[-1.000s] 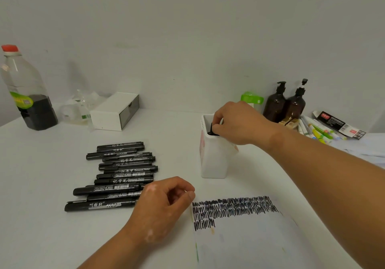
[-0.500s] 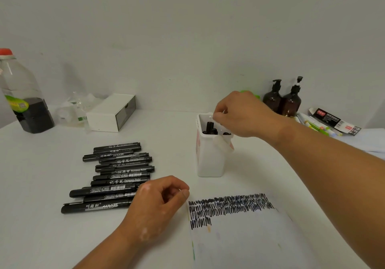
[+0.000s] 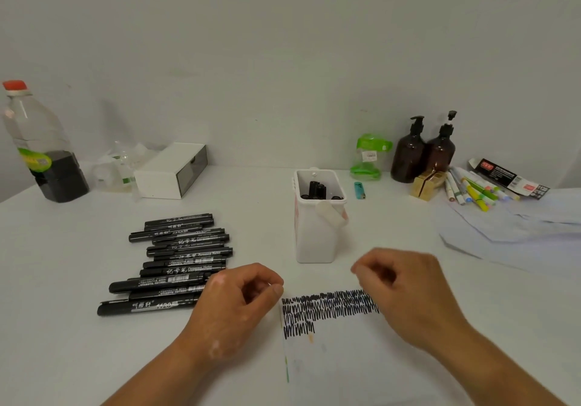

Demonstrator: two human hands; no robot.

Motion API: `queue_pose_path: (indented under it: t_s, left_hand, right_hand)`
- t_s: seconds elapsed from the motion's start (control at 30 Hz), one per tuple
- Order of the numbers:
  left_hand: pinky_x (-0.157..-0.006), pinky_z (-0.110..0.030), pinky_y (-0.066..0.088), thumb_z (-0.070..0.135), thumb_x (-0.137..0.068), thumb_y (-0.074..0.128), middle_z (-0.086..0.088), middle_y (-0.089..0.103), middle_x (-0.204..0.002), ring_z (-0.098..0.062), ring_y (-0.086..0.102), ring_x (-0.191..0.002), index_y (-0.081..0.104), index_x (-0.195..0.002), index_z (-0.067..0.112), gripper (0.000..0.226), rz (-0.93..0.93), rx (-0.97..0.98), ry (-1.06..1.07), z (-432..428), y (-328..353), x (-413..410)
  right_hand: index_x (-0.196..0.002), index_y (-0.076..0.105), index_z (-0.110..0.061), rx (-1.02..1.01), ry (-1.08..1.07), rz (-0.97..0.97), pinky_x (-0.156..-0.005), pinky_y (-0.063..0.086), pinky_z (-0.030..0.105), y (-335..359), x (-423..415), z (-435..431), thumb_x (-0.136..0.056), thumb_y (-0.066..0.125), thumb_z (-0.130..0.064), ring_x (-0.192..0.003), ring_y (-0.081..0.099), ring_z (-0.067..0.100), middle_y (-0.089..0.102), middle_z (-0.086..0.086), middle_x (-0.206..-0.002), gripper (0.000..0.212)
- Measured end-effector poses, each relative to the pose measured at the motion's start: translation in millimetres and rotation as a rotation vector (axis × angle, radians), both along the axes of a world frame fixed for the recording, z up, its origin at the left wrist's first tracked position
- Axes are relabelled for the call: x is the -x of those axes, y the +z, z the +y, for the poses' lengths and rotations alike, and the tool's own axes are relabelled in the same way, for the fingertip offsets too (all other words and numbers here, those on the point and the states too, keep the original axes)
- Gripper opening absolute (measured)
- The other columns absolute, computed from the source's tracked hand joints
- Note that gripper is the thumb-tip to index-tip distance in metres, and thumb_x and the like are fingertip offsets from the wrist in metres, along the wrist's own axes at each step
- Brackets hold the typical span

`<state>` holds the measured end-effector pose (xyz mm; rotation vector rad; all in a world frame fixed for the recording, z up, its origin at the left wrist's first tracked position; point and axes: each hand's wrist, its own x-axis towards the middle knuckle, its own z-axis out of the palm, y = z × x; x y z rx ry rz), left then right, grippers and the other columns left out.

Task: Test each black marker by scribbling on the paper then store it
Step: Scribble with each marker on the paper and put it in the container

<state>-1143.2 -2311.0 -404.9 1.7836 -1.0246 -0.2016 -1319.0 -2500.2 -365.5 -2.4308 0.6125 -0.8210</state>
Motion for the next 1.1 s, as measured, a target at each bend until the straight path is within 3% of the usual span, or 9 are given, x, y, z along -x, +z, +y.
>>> queue_pose_path:
  t_s: [0.1,0.17,0.23,0.33,0.47,0.53,0.63,0.83,1.1]
  left_hand:
    - [-0.052,-0.012,0.043,0.022,-0.087,0.075,0.006,0.067,-0.067,-0.005,0.054,-0.054,0.075,-0.082,0.032,0.011,-0.046,-0.016,0.029,0.4,1.3,1.3]
    - [-0.053,-0.012,0.044,0.021,-0.087,0.075,0.006,0.068,-0.069,-0.005,0.055,-0.055,0.075,-0.083,0.03,0.01,-0.089,-0.041,0.049,2.0,4.0,0.6]
    - [-0.054,-0.009,0.043,0.022,-0.087,0.075,0.014,0.068,-0.071,-0.004,0.058,-0.057,0.075,-0.084,0.03,0.009,-0.163,-0.08,0.056,5.0,8.5,-1.6]
    - [-0.057,-0.006,0.044,0.021,-0.087,0.074,0.022,0.068,-0.071,-0.003,0.063,-0.065,0.075,-0.085,0.028,0.007,-0.298,-0.153,0.095,13.5,17.1,-10.2]
    - [-0.065,-0.013,0.049,0.013,-0.082,0.074,0.018,0.066,-0.076,-0.005,0.062,-0.07,0.073,-0.088,0.026,0.014,-0.501,-0.325,0.166,45.6,20.8,-30.4]
    - [-0.072,-0.026,0.053,0.011,-0.079,0.075,0.012,0.065,-0.084,-0.007,0.06,-0.076,0.072,-0.091,0.024,0.017,-0.569,-0.42,0.197,64.7,18.5,-38.8]
    - [-0.074,-0.034,0.052,0.015,-0.079,0.076,0.009,0.062,-0.09,-0.017,0.059,-0.085,0.071,-0.097,0.025,0.021,-0.627,-0.521,0.24,84.0,16.2,-43.9]
    - [-0.077,-0.033,0.052,0.017,-0.081,0.077,0.007,0.063,-0.093,-0.018,0.06,-0.088,0.072,-0.109,0.024,0.029,-0.654,-0.551,0.275,91.5,14.7,-42.4]
    - [-0.076,-0.035,0.052,0.017,-0.083,0.076,0.007,0.064,-0.094,-0.019,0.061,-0.088,0.073,-0.106,0.022,0.024,-0.678,-0.548,0.241,86.5,15.5,-34.1]
  right_hand:
    - [-0.066,0.071,-0.028,-0.055,0.026,0.035,-0.055,0.04,0.013,-26.2,1.5,9.1,-0.082,0.072,-0.02,-0.051,0.054,0.006,0.063,-0.015,-0.057,0.017]
    - [-0.069,0.07,-0.028,-0.069,0.046,0.072,-0.054,0.04,0.015,-36.6,0.5,15.2,-0.081,0.067,-0.029,-0.053,0.054,0.007,0.064,-0.012,-0.059,0.013]
    - [-0.071,0.069,-0.028,-0.065,0.082,0.104,-0.055,0.045,0.021,-42.9,0.3,19.4,-0.077,0.054,-0.043,-0.055,0.054,0.009,0.065,-0.011,-0.061,0.022]
    - [-0.072,0.068,-0.026,-0.025,0.121,0.127,-0.059,0.049,0.027,-47.7,1.0,20.1,-0.074,0.045,-0.048,-0.058,0.054,0.01,0.064,-0.009,-0.061,0.031]
    - [-0.071,0.067,-0.029,-0.029,0.108,0.096,-0.057,0.047,0.022,-50.0,2.1,16.0,-0.075,0.046,-0.048,-0.059,0.056,0.009,0.064,-0.011,-0.061,0.029]
    - [-0.07,0.067,-0.029,-0.031,0.109,0.099,-0.057,0.046,0.02,-49.4,2.0,15.6,-0.076,0.05,-0.046,-0.06,0.057,0.009,0.064,-0.011,-0.061,0.025]
    - [-0.068,0.067,-0.031,-0.042,0.111,0.105,-0.053,0.04,0.014,-49.0,2.4,16.4,-0.077,0.056,-0.041,-0.059,0.056,0.006,0.064,-0.013,-0.062,0.018]
    - [-0.07,0.068,-0.029,-0.039,0.115,0.12,-0.055,0.046,0.023,-49.3,4.5,17.9,-0.082,0.067,-0.029,-0.057,0.054,0.007,0.065,-0.012,-0.063,0.012]
    - [-0.066,0.065,-0.032,-0.029,0.112,0.125,-0.054,0.042,0.018,-46.1,6.5,17.0,-0.079,0.064,-0.031,-0.062,0.056,0.009,0.064,-0.013,-0.062,0.013]
